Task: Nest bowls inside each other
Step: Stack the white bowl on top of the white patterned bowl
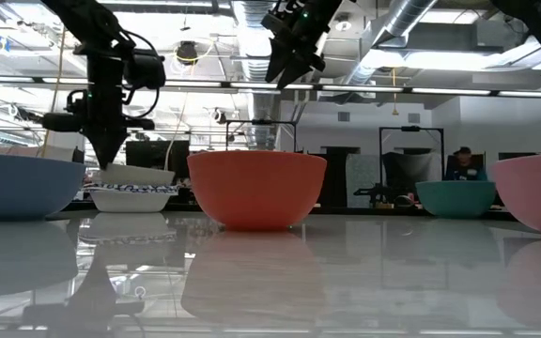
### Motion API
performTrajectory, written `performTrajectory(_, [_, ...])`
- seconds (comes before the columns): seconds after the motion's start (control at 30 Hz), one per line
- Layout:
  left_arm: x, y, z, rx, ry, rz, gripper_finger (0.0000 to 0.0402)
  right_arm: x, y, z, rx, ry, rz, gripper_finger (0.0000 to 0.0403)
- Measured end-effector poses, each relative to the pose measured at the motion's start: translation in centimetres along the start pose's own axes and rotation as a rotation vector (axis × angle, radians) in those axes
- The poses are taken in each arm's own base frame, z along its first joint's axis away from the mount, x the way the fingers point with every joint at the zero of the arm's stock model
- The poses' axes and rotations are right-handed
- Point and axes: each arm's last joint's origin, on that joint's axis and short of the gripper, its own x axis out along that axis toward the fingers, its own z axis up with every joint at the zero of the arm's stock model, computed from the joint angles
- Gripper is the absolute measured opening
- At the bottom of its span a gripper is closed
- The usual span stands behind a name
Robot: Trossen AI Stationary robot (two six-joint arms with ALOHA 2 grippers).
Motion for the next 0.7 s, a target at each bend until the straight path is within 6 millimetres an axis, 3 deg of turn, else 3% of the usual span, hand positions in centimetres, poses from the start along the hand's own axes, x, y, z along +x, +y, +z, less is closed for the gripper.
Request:
performTrajectory(0.37, [0.17,0.13,0.38,0.008,-0.034,0.022,0.0012,0.02,0.0,-0.08,-0.027,0.008,0.0,0.0219])
performTrajectory(0.7, [0.16,0.04,0.31,0.014,-0.018,0.013,0.012,0.03,0.0,-0.08,-0.033,0.009,0.001,0.0219])
